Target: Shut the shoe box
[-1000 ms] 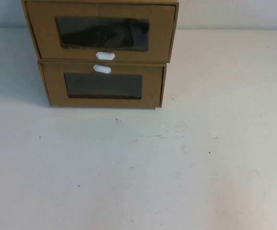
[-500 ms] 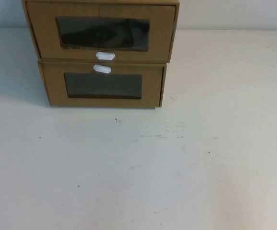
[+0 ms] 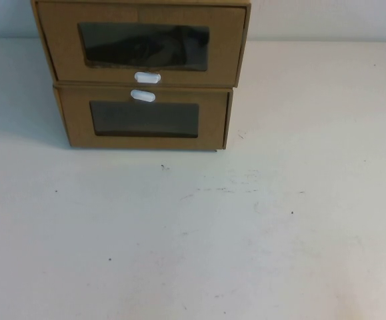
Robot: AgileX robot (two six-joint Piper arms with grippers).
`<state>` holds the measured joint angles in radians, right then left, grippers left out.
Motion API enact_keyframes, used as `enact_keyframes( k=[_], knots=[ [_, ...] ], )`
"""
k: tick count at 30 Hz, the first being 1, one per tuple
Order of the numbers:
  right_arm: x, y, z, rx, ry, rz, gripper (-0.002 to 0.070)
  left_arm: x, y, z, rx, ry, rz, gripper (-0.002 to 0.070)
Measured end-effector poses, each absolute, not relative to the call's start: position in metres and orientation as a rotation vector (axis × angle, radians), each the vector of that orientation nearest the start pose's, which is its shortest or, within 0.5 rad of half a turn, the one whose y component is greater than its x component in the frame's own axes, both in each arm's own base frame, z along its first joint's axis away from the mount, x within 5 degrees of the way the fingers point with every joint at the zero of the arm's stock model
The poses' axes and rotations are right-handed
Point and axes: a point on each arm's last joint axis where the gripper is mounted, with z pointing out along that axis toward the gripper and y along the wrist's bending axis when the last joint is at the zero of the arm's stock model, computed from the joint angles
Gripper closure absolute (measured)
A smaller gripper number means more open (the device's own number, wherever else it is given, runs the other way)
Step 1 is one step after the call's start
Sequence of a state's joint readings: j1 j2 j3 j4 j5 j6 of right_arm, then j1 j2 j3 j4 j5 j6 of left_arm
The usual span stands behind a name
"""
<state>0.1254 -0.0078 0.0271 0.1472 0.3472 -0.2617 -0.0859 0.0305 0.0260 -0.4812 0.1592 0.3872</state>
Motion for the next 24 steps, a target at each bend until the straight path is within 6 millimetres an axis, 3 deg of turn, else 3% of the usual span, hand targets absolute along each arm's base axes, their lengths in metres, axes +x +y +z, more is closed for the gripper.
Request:
enact_keyframes(
  k=[24],
  knots=[
    [0.0524,0.0112,0.1735,-0.263,1.828,0.048,0.0689,0.0584,-0.0113,0.1905,0.057,1.675,-0.181,0.068]
  ],
)
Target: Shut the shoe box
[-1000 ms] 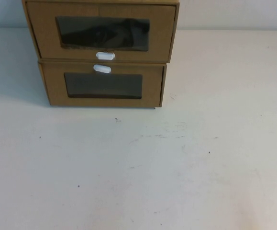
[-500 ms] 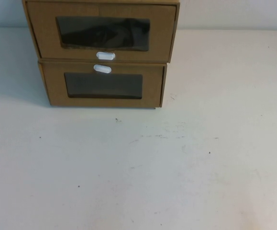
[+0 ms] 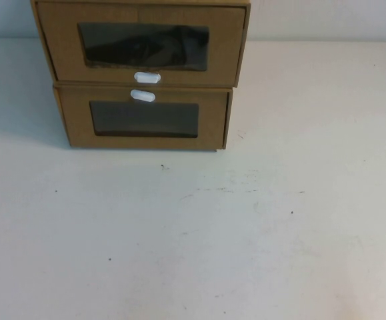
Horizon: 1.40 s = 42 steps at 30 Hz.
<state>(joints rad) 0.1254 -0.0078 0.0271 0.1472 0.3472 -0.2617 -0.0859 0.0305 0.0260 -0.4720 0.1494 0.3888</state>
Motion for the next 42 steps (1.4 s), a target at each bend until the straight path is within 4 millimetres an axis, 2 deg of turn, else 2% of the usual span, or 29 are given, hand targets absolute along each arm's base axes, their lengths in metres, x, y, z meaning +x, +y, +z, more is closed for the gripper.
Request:
enact_keyframes(
  k=[9,12,19,42],
  knots=[
    [0.052,0.011,0.173,-0.262,1.828,0.049,0.0689,0.057,-0.006,0.197,0.106,1.582,-0.042,0.068],
    [0.052,0.011,0.174,-0.262,1.826,0.049,0.0689,0.056,-0.005,0.193,0.129,1.629,-0.017,0.068],
    [0.052,0.011,0.174,-0.262,1.826,0.049,0.0689,0.053,-0.004,0.172,0.175,1.857,0.019,0.068],
    [0.052,0.011,0.174,-0.262,1.826,0.049,0.0689,0.052,-0.004,0.17,0.165,1.88,0.013,0.068]
  ],
)
